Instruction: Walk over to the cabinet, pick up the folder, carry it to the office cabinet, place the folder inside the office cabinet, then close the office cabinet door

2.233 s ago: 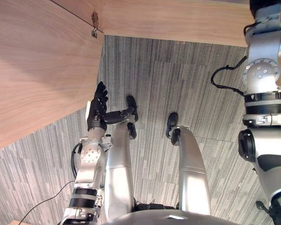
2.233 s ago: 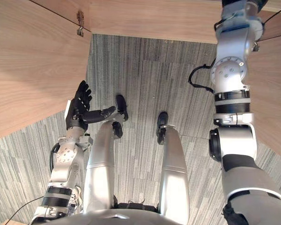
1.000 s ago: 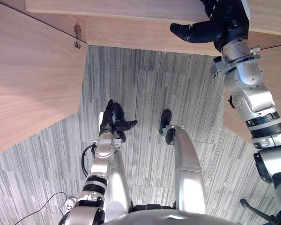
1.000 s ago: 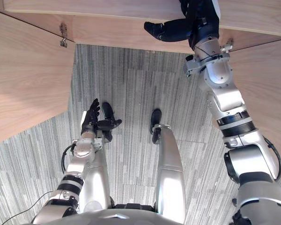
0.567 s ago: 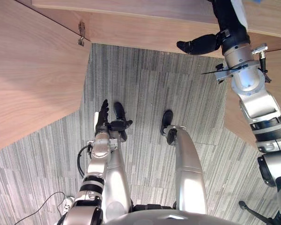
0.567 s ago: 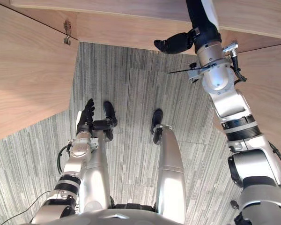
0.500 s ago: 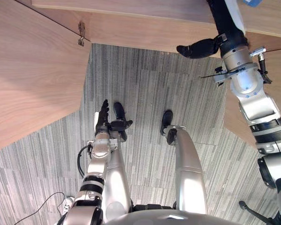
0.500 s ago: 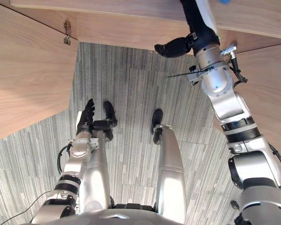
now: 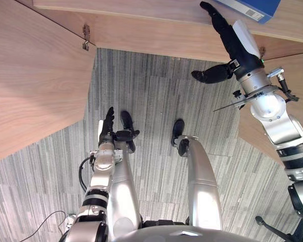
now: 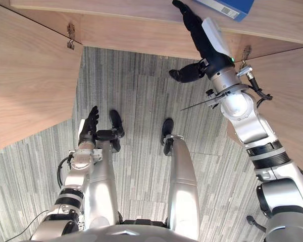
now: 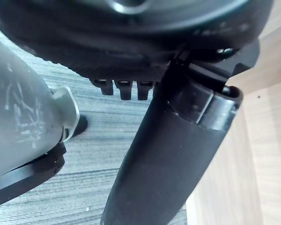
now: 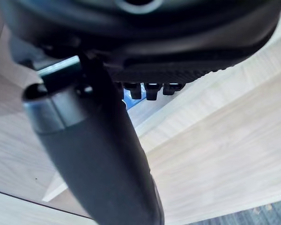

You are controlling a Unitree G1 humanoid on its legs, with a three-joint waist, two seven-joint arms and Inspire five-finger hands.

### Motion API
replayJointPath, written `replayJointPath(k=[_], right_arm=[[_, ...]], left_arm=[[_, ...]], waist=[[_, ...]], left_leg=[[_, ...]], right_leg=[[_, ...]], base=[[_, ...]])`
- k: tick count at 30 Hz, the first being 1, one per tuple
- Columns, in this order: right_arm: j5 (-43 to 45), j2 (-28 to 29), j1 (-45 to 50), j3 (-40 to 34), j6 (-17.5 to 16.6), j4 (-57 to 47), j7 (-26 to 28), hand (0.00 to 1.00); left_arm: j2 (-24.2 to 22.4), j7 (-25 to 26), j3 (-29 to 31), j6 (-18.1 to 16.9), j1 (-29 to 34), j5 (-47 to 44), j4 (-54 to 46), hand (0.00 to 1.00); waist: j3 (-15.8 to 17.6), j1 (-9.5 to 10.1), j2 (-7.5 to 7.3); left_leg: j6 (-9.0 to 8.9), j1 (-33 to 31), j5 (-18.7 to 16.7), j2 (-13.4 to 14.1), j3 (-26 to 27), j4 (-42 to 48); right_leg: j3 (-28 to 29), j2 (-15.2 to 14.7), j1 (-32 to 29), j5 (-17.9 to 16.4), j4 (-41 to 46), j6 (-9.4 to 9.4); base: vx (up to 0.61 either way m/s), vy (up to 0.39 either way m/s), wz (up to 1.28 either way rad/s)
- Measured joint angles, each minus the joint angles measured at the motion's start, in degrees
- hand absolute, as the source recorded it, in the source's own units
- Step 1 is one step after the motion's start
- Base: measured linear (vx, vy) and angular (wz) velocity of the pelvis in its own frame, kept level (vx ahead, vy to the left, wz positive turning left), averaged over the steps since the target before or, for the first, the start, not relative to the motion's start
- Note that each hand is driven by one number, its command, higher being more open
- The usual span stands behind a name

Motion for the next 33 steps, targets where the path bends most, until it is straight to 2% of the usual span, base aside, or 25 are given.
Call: replayJointPath(k=[4, 7, 10, 13, 15, 20, 21, 27, 33], right_arm=[[9.2, 0.9, 2.7, 0.0, -0.1, -1.9, 3.1, 1.0], [13.9, 6.9, 7.8, -2.8, -0.2, -4.7, 4.4, 1.0], [14.0, 14.7, 11.8, -7.7, -0.4, -9.9, 2.7, 1.0], [9.5, 21.7, 13.4, -11.4, -0.9, -15.0, -3.4, 1.0], [1.6, 23.2, 13.4, -11.4, -1.4, -16.0, -8.6, 1.0], [-8.5, 24.8, 13.6, -11.1, -1.4, -16.3, -12.7, 1.0], [-11.7, 24.9, 13.6, -11.0, -1.1, -16.3, -13.6, 0.0], [-18.5, 24.9, 13.2, -10.8, 0.8, -15.5, -15.6, 0.0], [-18.5, 23.9, 9.8, -10.7, 2.4, -11.1, -15.7, 0.0]], left_arm=[[-0.1, -0.8, -0.1, -0.2, 0.0, 0.0, 0.1, 1.0], [-0.2, -1.0, -0.1, -0.3, 0.0, 0.0, 0.4, 1.0], [-0.2, -1.0, 0.0, -0.3, 0.0, 0.0, 0.4, 1.0], [-0.6, -0.8, 0.0, -0.3, 0.0, 0.0, 0.4, 1.0], [-0.7, 0.1, 0.0, -0.3, 0.0, 0.1, 0.3, 1.0], [-0.8, 1.5, 0.0, -0.3, -0.1, 0.1, 0.3, 1.0], [-0.9, 1.8, 0.0, -0.3, -0.1, 0.2, 0.4, 1.0], [-0.8, 2.6, -0.1, -0.2, -0.2, 2.1, 0.4, 1.0], [-0.6, 2.8, 0.0, -0.3, -1.7, 2.2, 0.3, 1.0]], waist=[[-0.2, -0.04, -0.29], [-0.2, -0.05, -0.37], [-0.2, -0.24, -0.37], [-0.2, -0.46, -0.41], [-0.3, -0.45, -0.51], [-0.3, -0.46, -0.51], [-0.3, -0.44, -0.52], [-0.3, -0.35, -0.52], [-0.2, -0.24, -0.59]], left_leg=[[0.0, 0.4, 0.0, 0.0, 0.0, 0.0], [-0.01, 1.3, 0.0, 0.1, 0.0, -0.5], [0.0, 1.4, 0.0, 0.2, 0.0, -0.5], [0.01, 1.7, 0.0, 0.2, 0.2, -0.4], [-0.01, 2.2, 0.0, 0.3, 0.3, -0.4], [-0.01, 2.6, -0.1, 0.6, 0.3, -0.2], [0.0, 2.6, -0.1, 0.7, 0.3, -0.1], [0.08, 2.6, -0.1, 0.9, 0.0, 0.6], [0.41, 0.8, -0.8, 1.2, -0.4, 2.8]], right_leg=[[0.0, 0.0, 0.5, 0.0, -0.1, -0.01], [0.0, 0.3, 1.5, 0.1, -0.9, 0.04], [0.0, 0.4, 1.7, 0.2, -1.3, 0.16], [0.3, 0.4, 1.9, 0.5, -1.4, 0.26], [0.6, 0.5, 2.1, 0.7, -1.4, 0.29], [0.9, 0.9, 2.5, 1.1, -1.5, 0.28], [0.8, 1.0, 2.5, 1.1, -1.5, 0.26], [0.7, 1.0, 2.9, 1.2, -1.2, 0.22], [0.6, 1.1, 1.5, 1.1, 0.4, 0.26]], base=[[0.0, 0.0, 0.0], [0.01, 0.014, -0.01], [0.02, 0.05, -0.03], [0.01, 0.058, -0.04], [0.0, 0.05, -0.07], [-0.01, 0.041, -0.05], [0.0, 0.039, -0.02], [0.01, 0.041, -0.01], [0.0, 0.048, -0.02]])
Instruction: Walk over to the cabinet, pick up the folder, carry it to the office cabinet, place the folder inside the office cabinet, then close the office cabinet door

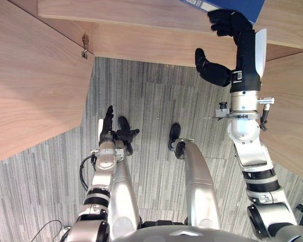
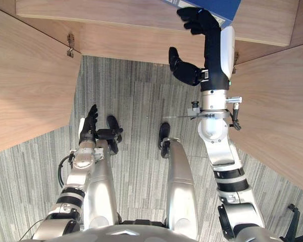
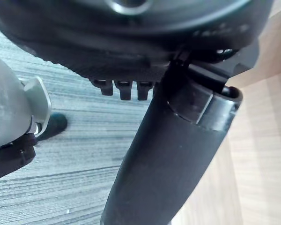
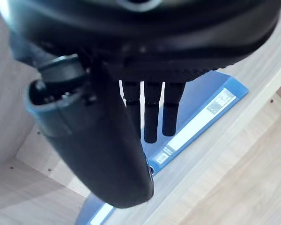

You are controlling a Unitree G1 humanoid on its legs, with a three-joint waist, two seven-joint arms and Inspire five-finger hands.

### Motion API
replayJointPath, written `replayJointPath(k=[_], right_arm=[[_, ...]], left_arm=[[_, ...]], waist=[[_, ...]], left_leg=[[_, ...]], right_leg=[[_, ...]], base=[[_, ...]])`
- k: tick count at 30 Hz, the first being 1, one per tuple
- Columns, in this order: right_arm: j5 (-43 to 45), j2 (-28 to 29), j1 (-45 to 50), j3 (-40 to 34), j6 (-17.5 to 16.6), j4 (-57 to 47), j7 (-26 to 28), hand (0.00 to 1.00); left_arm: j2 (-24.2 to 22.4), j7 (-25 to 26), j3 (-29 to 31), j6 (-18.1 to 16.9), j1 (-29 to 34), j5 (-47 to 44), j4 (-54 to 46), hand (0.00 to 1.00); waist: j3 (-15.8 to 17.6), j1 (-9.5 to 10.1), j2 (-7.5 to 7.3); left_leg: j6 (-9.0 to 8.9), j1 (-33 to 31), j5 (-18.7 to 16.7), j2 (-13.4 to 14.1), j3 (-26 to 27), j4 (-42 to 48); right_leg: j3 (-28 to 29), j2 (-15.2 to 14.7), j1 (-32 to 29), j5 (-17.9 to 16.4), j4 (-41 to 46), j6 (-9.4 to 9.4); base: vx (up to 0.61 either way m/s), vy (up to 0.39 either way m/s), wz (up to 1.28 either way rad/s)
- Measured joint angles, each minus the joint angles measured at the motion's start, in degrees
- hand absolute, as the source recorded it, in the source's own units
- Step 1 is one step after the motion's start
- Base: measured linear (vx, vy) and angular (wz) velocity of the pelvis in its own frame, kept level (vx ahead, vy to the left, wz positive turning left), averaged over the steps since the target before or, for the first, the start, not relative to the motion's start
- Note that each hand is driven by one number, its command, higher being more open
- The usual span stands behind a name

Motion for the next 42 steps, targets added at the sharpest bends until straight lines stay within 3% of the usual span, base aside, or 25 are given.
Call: replayJointPath(k=[13, 25, 42], right_arm=[[0.5, -8.3, -12.6, 2.3, 0.2, 8.3, -0.1, 0.0], [5.5, -14.7, -25.3, 6.6, 0.4, 20.3, 0.6, 0.0], [16.1, -19.6, -33.0, 5.9, -1.1, 28.9, 0.5, 0.0]], left_arm=[[4.0, 0.2, 0.2, 0.0, -2.0, 0.0, -1.2, 1.0], [6.1, 0.3, 0.2, -1.2, -2.7, -0.8, -3.4, 1.0], [5.6, 0.4, 0.0, -2.4, -2.8, -2.6, -3.6, 1.0]], waist=[[0.3, 0.61, -0.6], [1.7, 1.88, -1.15], [1.7, 1.84, -1.13]], left_leg=[[1.64, -10.6, -1.8, -0.1, -2.5, 8.0], [2.01, -13.8, -1.5, -1.3, -2.9, 7.8], [2.69, -14.6, -0.7, -3.6, -2.7, 5.7]], right_leg=[[-0.3, -1.2, -8.5, -0.5, 6.1, 0.73], [-1.0, -2.6, -11.0, -0.8, 6.1, 1.23], [-1.5, -4.7, -11.8, -1.1, 5.3, 1.79]], base=[[-0.04, 0.065, 0.0], [0.0, 0.048, 0.05], [-0.02, 0.032, 0.06]])
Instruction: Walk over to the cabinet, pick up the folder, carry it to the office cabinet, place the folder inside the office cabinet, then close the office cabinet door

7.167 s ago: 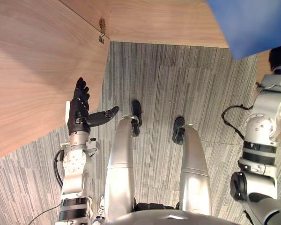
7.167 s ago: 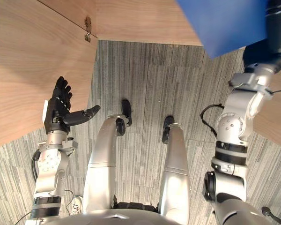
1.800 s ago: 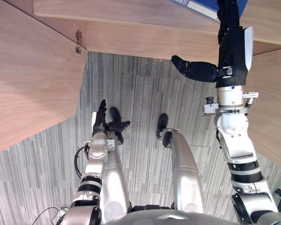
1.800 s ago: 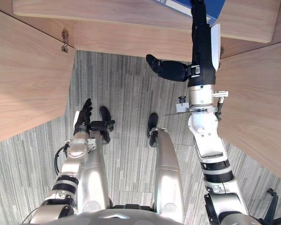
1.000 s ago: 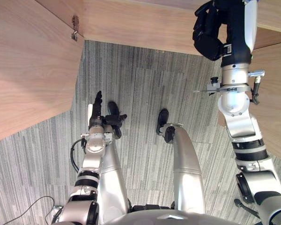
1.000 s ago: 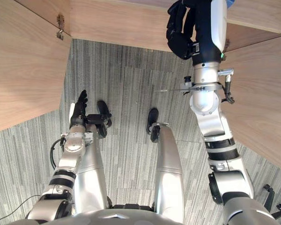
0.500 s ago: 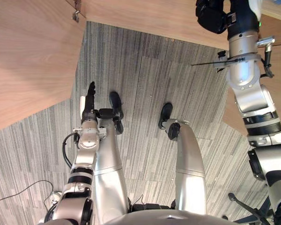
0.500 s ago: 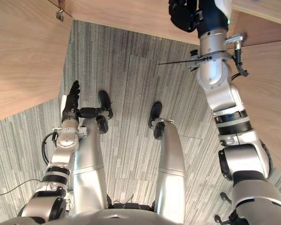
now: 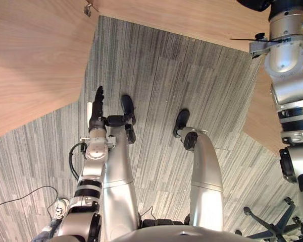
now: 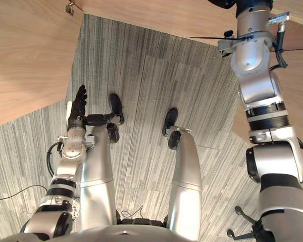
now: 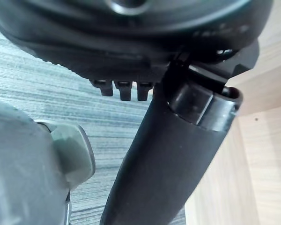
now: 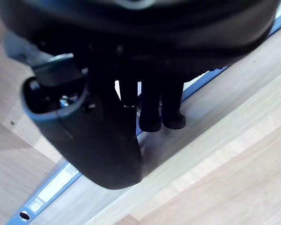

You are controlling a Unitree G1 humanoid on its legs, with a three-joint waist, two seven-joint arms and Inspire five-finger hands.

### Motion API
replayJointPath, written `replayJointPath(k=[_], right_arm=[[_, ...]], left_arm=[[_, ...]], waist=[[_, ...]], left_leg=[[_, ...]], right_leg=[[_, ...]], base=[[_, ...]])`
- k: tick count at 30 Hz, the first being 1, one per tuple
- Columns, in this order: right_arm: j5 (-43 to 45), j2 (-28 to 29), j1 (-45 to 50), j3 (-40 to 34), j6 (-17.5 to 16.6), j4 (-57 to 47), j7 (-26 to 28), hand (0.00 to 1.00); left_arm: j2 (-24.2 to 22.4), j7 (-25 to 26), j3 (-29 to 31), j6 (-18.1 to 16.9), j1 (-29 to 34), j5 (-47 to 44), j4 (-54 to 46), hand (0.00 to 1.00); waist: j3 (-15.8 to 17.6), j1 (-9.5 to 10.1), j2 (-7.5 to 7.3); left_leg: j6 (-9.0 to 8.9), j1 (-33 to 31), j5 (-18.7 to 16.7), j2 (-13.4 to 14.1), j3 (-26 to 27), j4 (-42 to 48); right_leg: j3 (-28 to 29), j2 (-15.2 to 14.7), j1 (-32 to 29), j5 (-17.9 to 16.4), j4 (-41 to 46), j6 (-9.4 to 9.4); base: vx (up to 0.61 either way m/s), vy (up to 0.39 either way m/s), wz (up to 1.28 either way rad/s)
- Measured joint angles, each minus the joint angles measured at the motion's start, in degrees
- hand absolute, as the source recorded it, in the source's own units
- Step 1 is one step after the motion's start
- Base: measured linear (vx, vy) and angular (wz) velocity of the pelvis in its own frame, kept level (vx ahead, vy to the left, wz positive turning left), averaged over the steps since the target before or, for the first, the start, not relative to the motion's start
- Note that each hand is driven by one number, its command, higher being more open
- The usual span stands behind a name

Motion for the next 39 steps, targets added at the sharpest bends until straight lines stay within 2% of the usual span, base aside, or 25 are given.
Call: replayJointPath(k=[4, 12, 22, 28, 33, 39], right_arm=[[0.2, -0.3, -2.0, -0.7, -0.5, 3.3, -0.1, 0.0], [5.1, -1.5, -3.1, -6.5, -0.5, 9.0, 0.1, 0.0], [13.5, -1.9, -3.4, -12.2, 2.2, 13.2, -0.9, 0.0], [13.5, 0.0, -3.1, -13.1, 3.3, 13.1, -1.0, 0.0], [13.5, 1.3, 3.7, -13.6, 3.2, 4.8, -1.0, 0.0], [13.5, 8.5, 17.9, -19.0, 2.7, -13.5, -2.6, 0.0]], left_arm=[[0.0, 0.0, 0.0, 0.0, 0.0, -0.3, 0.1, 1.0], [-0.6, 0.2, 0.0, 0.0, 0.0, -1.0, 0.2, 1.0], [-0.9, 0.7, 0.2, 0.5, 0.2, -2.0, 1.9, 1.0], [-1.7, 0.9, 0.4, 1.2, 0.2, -2.0, 1.9, 1.0], [-3.0, 0.9, 1.5, 1.4, 0.2, -2.0, 1.8, 1.0], [-4.9, 0.4, 1.2, 2.7, 1.0, -1.9, 1.9, 1.0]], waist=[[0.0, -0.03, 0.0], [0.0, 0.03, 0.01], [-0.1, -0.05, 0.13], [-0.1, -0.1, 0.16], [-0.1, 0.01, 0.22], [-0.2, -0.39, 0.21]], left_leg=[[0.01, 0.0, 0.0, -0.1, 0.0, -0.1], [0.21, 0.1, 0.4, -0.4, 0.2, -0.8], [0.13, 2.1, 0.5, -0.3, 1.0, -1.9], [0.13, 3.0, 0.5, 0.3, 1.3, -1.4], [0.34, 4.2, 0.3, 0.6, 1.3, -0.4], [0.67, 8.2, -1.2, 1.4, 1.5, 1.0]], right_leg=[[0.0, 0.0, 0.0, 0.0, -0.1, 0.0], [-0.1, -0.4, 0.0, 0.0, -0.4, 0.04], [0.3, -0.2, 1.6, 0.3, -1.8, 0.18], [0.5, 0.2, 2.5, 0.3, -1.7, 0.17], [0.8, 0.5, 3.6, 0.3, -0.9, 0.17], [1.4, 1.1, 7.6, 0.2, -0.4, 0.22]], base=[[-0.02, 0.014, 0.01], [-0.04, 0.015, 0.03], [-0.02, 0.007, 0.0], [-0.02, 0.005, -0.03], [-0.04, 0.008, -0.03], [-0.05, 0.033, -0.07]])
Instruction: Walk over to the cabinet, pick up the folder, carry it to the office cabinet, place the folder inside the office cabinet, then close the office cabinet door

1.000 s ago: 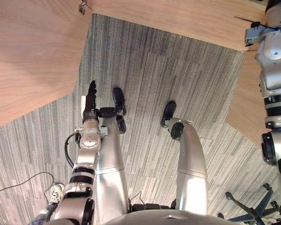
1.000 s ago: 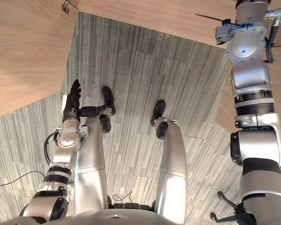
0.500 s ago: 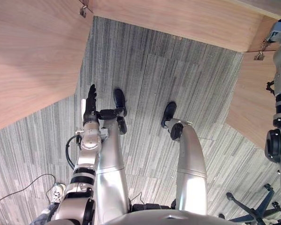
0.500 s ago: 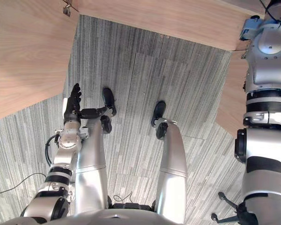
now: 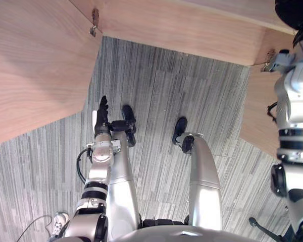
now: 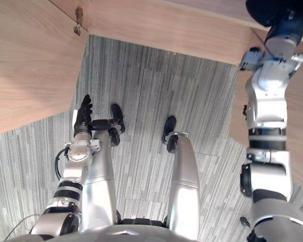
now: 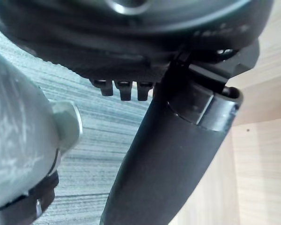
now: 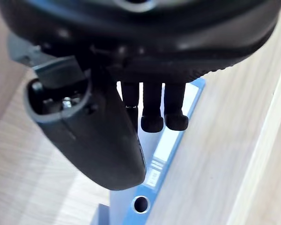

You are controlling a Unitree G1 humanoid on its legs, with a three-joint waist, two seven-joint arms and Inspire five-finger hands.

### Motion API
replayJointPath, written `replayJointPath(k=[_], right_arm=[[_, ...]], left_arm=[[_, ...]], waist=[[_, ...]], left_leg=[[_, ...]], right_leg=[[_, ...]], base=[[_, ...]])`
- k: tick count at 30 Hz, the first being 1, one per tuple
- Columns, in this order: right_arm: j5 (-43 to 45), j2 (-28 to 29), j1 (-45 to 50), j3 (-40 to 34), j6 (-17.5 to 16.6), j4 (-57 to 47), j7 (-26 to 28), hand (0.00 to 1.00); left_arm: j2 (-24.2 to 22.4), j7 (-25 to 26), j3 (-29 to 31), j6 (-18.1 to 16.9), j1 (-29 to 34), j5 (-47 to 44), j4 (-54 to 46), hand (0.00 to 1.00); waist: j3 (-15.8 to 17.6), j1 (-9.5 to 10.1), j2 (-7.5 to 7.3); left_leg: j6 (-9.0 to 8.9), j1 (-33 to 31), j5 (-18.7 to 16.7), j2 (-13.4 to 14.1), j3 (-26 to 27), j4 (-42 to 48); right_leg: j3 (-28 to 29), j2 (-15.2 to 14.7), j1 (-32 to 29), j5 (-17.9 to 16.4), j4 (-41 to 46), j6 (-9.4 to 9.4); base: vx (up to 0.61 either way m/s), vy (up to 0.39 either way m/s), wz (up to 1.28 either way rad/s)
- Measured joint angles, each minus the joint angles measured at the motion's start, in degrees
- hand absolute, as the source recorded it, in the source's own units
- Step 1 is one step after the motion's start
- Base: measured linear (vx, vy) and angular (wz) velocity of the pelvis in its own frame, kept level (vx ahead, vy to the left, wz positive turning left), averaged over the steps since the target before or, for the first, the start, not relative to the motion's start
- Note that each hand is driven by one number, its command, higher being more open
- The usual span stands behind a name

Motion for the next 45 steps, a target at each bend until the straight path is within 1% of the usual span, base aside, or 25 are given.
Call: replayJointPath(k=[2, 4, 5, 7, 9, 10, 11, 12, 14, 15, 17, 18, 20, 22, 23, 26, 28, 30, 31, 34, 36, 38, 40, 43, 45], right_arm=[[-0.1, 3.0, 4.8, -0.6, -0.6, -5.7, -0.3, 0.0], [-0.1, 7.7, 11.4, -0.7, -2.2, -12.5, 0.1, 0.0], [-0.1, 8.8, 12.9, -0.6, -2.6, -13.8, 0.6, 0.0], [-0.1, 11.6, 18.2, 0.6, -4.0, -17.0, 1.7, 0.0], [-0.1, 14.2, 24.6, 4.6, -5.6, -19.2, 4.4, 0.0], [-0.1, 14.9, 26.3, 5.8, -5.9, -19.4, 5.4, 0.0], [-0.2, 16.8, 29.5, 8.3, -6.3, -19.4, 7.3, 0.0], [-0.2, 19.0, 32.8, 11.4, -6.3, -19.4, 8.9, 0.0], [-0.2, 21.5, 37.0, 15.3, -6.3, -19.1, 11.4, 0.0], [-0.3, 23.8, 40.6, 18.5, -6.3, -17.3, 13.7, 0.0], [-0.3, 25.9, 43.1, 20.3, -6.3, -13.8, 15.7, 0.0], [-0.8, 27.8, 45.3, 20.9, -6.2, -9.8, 16.7, 0.0], [-1.8, 29.0, 46.4, 21.5, -6.2, -5.4, 17.0, 0.0], [-2.8, 30.3, 47.7, 21.5, -6.1, 2.9, 17.3, 0.0], [-3.1, 30.5, 47.6, 21.4, -6.0, 5.6, 17.2, 0.0], [-6.5, 30.8, 47.0, 19.7, -4.9, 18.4, 17.0, 0.0], [-8.4, 31.0, 45.8, 16.9, -3.7, 26.9, 16.6, 0.0], [-9.2, 31.2, 45.7, 14.5, -3.0, 31.2, 16.3, 0.0], [-9.2, 31.3, 45.9, 13.3, -2.7, 33.3, 15.7, 1.0], [-9.2, 31.1, 46.4, 10.5, -2.2, 37.2, 15.2, 1.0], [-9.1, 31.1, 46.4, 7.3, -1.8, 40.8, 14.5, 1.0], [-9.0, 31.1, 46.9, 4.7, -1.4, 44.1, 13.8, 1.0], [-8.9, 31.1, 47.2, 3.5, -1.0, 45.6, 13.3, 1.0], [-8.1, 31.5, 48.7, 2.9, 0.4, 46.9, 12.9, 1.0], [-6.8, 31.8, 48.7, 1.2, 0.5, 47.4, 12.8, 1.0]], left_arm=[[-0.4, -0.4, -0.1, 0.2, 0.7, 0.1, 0.0, 1.0], [-0.7, -0.8, -0.2, 0.3, 2.2, 0.6, -0.2, 1.0], [-0.8, -1.0, -0.2, 0.3, 2.6, 0.9, -0.2, 1.0], [-0.9, -1.5, -0.7, 0.3, 4.6, 1.9, -0.2, 1.0], [-1.3, -2.6, -1.2, 0.5, 6.7, 2.5, 0.1, 1.0], [-1.7, -2.7, -1.2, 0.5, 7.0, 2.5, 0.5, 1.0], [-2.5, -2.9, -1.2, 0.8, 7.5, 3.0, 1.2, 1.0], [-3.2, -3.3, -1.3, 1.1, 8.4, 4.1, 1.4, 1.0], [-3.8, -3.6, -1.3, 1.1, 9.5, 4.6, 1.8, 1.0], [-4.2, -3.6, -1.2, 1.1, 10.5, 4.6, 3.2, 1.0], [-4.2, -3.6, -1.2, 1.0, 11.3, 5.0, 5.6, 1.0], [-4.1, -3.5, -1.2, 1.0, 11.8, 5.4, 9.1, 1.0], [-4.0, -3.2, -1.1, 1.1, 12.2, 6.0, 12.4, 1.0], [-3.4, -3.2, -1.2, 2.0, 13.4, 6.8, 17.0, 1.0], [-3.3, -3.1, -1.2, 2.2, 13.5, 6.8, 18.3, 1.0], [-2.7, -3.2, -1.2, 2.8, 13.6, 7.7, 23.7, 1.0], [-2.0, -3.1, -1.2, 3.4, 13.7, 9.0, 25.6, 1.0], [-1.6, -3.0, -1.1, 3.6, 14.5, 9.1, 26.4, 1.0], [-1.2, -2.9, -1.1, 3.6, 15.2, 9.1, 26.6, 1.0], [-0.8, -2.9, -1.1, 3.7, 16.1, 9.2, 27.6, 1.0], [-1.2, -3.0, -1.1, 3.9, 16.4, 9.2, 29.1, 1.0], [-1.6, -3.2, -1.1, 4.0, 16.9, 9.2, 30.3, 1.0], [-1.8, -3.4, -1.1, 4.0, 17.6, 9.2, 31.0, 1.0], [-1.8, -3.8, -1.2, 4.7, 18.3, 9.2, 32.7, 1.0], [-1.8, -4.1, -1.2, 4.9, 18.3, 9.2, 33.3, 1.0]], waist=[[0.0, -0.26, -0.02], [-0.3, -0.5, -0.12], [-0.5, -0.53, -0.12], [-2.4, -1.04, -0.16], [-4.4, -1.72, -0.44], [-4.8, -1.73, -0.49], [-5.8, -1.77, -0.5], [-7.0, -1.89, -0.58], [-8.4, -1.89, -0.85], [-9.9, -1.94, -0.93], [-11.2, -1.92, -1.21], [-13.2, -1.96, -1.26], [-14.3, -2.01, -1.56], [-16.8, -2.98, -1.49], [-17.2, -3.24, -1.44], [-19.2, -4.26, -1.45], [-19.5, -4.65, -1.3], [-19.9, -4.67, -1.23], [-20.6, -4.9, -1.11], [-22.4, -5.19, -0.85], [-22.7, -5.29, -0.62], [-23.6, -5.69, -0.77], [-24.1, -5.76, -0.99], [-24.5, -5.89, -1.57], [-24.6, -6.19, -1.64]], left_leg=[[-0.14, 2.3, -0.2, 0.1, 0.3, -0.4], [-0.34, 6.2, -0.9, 0.2, 1.4, -1.5], [-0.3, 7.3, -1.0, 0.3, 1.5, -1.8], [-0.5, 9.3, -1.3, 0.4, 1.8, -2.8], [-0.99, 13.4, -1.9, 0.6, 2.5, -4.1], [-1.08, 14.7, -2.1, 0.6, 2.8, -4.6], [-1.11, 17.5, -2.3, 0.5, 3.3, -5.8], [-1.23, 20.2, -2.5, 0.4, 3.8, -7.1], [-1.36, 23.9, -2.6, 0.2, 4.6, -9.1], [-1.45, 27.6, -2.7, 0.0, 5.0, -11.0], [-1.47, 31.6, -2.7, -0.3, 6.1, -13.2], [-1.48, 34.5, -2.7, -0.8, 6.8, -15.4], [-1.54, 37.9, -2.6, -1.1, 8.0, -17.5], [-1.77, 41.6, -2.0, -1.8, 9.2, -21.1], [-1.79, 42.7, -1.7, -2.1, 9.4, -22.2], [-1.75, 46.7, 0.9, -3.8, 10.5, -28.4], [-1.78, 50.2, 3.3, -5.3, 11.3, -33.6], [-1.99, 53.5, 4.8, -6.1, 12.4, -37.3], [-2.3, 55.1, 5.6, -6.4, 12.5, -39.4], [-2.6, 57.7, 7.5, -7.1, 12.5, -43.5], [-2.68, 60.8, 9.2, -8.0, 12.5, -47.5], [-2.96, 63.0, 10.7, -9.1, 12.2, -51.9], [-2.78, 64.4, 11.8, -9.9, 11.8, -54.6], [-2.8, 65.1, 12.1, -10.4, 11.7, -55.3], [-2.76, 65.2, 12.1, -10.7, 11.5, -55.3]], right_leg=[[0.2, 0.3, 2.2, 0.1, -0.7, 0.05], [0.4, 0.5, 5.8, 0.1, -2.1, 0.06], [0.5, 0.6, 6.8, 0.1, -2.6, 0.09], [0.5, 0.9, 9.1, 0.1, -4.2, 0.19], [0.6, 1.2, 13.3, 0.3, -6.8, 0.4], [0.6, 1.2, 14.6, 0.4, -7.5, 0.44], [0.7, 1.3, 17.4, 0.5, -9.3, 0.65], [0.7, 1.3, 20.1, 0.7, -11.1, 0.88], [0.9, 1.3, 23.8, 0.9, -13.6, 1.19], [1.0, 1.3, 27.6, 1.2, -16.1, 1.53], [1.4, 1.2, 31.3, 1.6, -18.7, 1.94], [1.6, 1.2, 34.2, 2.3, -21.5, 2.19], [2.4, 1.3, 37.1, 3.2, -24.3, 2.47], [2.8, 1.5, 41.2, 5.3, -29.8, 2.98], [2.7, 1.5, 42.5, 5.9, -31.5, 3.07], [2.9, 1.5, 47.4, 9.9, -39.9, 3.53], [3.3, 1.3, 50.9, 13.0, -45.9, 3.61], [4.0, 1.2, 53.1, 14.2, -48.4, 3.45], [4.2, 1.3, 54.1, 14.7, -49.4, 3.21], [4.9, 1.4, 54.9, 15.4, -50.5, 2.91], [5.5, 1.4, 56.3, 16.2, -51.7, 2.84], [5.9, 1.2, 56.5, 16.6, -52.5, 3.0], [6.5, 1.2, 56.5, 16.8, -53.0, 2.94], [7.2, 0.9, 56.7, 16.9, -53.2, 2.96], [7.2, 0.7, 57.0, 17.0, -53.4, 3.14]], base=[[-0.02, 0.022, -0.06], [0.01, 0.022, -0.09], [0.05, 0.022, -0.11], [0.08, 0.015, -0.06], [0.12, 0.022, -0.09], [0.14, 0.025, -0.08], [0.14, 0.03, -0.04], [0.14, 0.034, -0.03], [0.16, 0.049, -0.02], [0.18, 0.061, -0.03], [0.14, 0.064, -0.06], [0.13, 0.074, -0.1], [0.11, 0.066, -0.19], [0.15, 0.088, -0.17], [0.13, 0.074, -0.06], [0.11, 0.042, -0.03], [0.07, 0.048, -0.1], [0.02, 0.021, -0.15], [0.01, 0.001, -0.17], [0.0, -0.019, -0.15], [-0.06, 0.003, -0.15], [-0.1, 0.032, -0.12], [-0.05, 0.035, -0.16], [-0.05, 0.033, -0.11], [-0.03, 0.023, 0.02]])
